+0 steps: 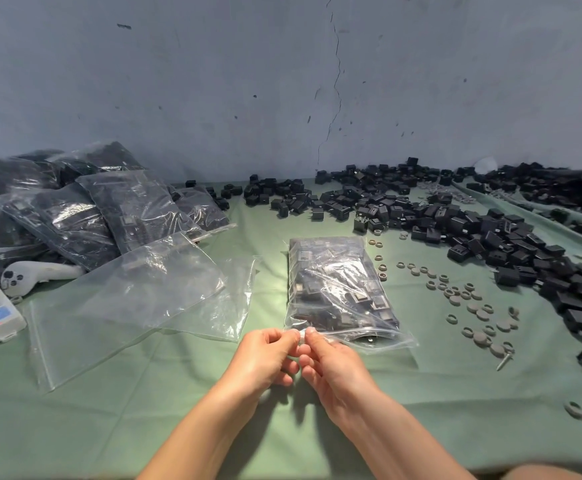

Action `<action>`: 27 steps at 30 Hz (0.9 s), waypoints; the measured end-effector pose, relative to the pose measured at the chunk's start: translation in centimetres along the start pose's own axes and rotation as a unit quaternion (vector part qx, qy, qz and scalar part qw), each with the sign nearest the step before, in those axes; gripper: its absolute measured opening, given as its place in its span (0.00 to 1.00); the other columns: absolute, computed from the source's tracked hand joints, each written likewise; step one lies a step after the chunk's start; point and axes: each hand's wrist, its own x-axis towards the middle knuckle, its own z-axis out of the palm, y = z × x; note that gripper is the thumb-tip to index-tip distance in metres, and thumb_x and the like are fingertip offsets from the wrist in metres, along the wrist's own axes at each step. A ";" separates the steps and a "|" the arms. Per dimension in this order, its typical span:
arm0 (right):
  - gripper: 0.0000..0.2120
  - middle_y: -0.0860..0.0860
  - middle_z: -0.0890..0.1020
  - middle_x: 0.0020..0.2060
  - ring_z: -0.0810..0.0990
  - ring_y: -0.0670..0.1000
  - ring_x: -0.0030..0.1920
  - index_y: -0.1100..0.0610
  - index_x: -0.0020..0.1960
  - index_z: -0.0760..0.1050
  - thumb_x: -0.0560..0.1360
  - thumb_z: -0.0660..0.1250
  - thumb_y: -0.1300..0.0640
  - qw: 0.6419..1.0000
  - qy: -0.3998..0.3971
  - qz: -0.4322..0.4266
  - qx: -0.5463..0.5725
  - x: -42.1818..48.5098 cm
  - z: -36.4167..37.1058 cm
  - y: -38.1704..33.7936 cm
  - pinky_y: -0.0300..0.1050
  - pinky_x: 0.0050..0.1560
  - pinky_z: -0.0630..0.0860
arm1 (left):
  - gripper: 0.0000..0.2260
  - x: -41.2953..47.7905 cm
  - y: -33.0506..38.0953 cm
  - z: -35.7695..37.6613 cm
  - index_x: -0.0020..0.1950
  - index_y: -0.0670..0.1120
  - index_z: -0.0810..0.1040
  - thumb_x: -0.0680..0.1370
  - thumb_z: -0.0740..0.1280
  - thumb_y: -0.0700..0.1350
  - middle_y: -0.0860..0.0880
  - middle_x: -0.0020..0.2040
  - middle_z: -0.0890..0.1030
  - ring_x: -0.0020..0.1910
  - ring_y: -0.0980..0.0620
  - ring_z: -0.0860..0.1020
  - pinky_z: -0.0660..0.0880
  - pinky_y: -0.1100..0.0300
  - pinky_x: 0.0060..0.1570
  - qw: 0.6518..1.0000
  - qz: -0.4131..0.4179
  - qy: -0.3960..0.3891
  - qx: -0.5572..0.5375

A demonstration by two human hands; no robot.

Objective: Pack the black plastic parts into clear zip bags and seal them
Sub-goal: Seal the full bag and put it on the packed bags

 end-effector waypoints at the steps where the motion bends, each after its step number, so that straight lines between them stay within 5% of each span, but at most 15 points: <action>1: 0.10 0.53 0.76 0.28 0.73 0.43 0.21 0.64 0.44 0.74 0.83 0.62 0.61 1.000 -0.002 0.001 -0.001 0.1 0.0 0.0 0.33 0.22 0.70 | 0.07 0.0 0.0 0.1 0.46 0.40 0.78 0.80 0.66 0.43 0.45 0.36 0.80 0.29 0.55 0.75 0.71 0.67 0.25 1.000 0.001 0.002 0.002; 9: 0.10 0.54 0.76 0.30 0.73 0.45 0.25 0.65 0.48 0.75 0.83 0.62 0.59 1.000 -0.019 0.005 -0.015 0.2 0.0 -0.1 0.33 0.24 0.69 | 0.08 -0.2 -0.3 0.5 0.43 0.41 0.78 0.81 0.66 0.43 0.47 0.32 0.80 0.27 0.55 0.77 0.74 0.65 0.27 0.994 -0.014 -0.031 -0.104; 27: 0.09 0.52 0.78 0.26 0.75 0.43 0.20 0.64 0.42 0.75 0.81 0.66 0.64 0.996 0.086 0.000 0.027 0.1 -2.6 -1.4 0.33 0.21 0.71 | 0.09 -0.3 -0.5 0.3 0.41 0.42 0.75 0.80 0.67 0.43 0.49 0.31 0.75 0.24 0.58 0.73 0.73 0.65 0.24 0.995 0.000 0.040 -0.088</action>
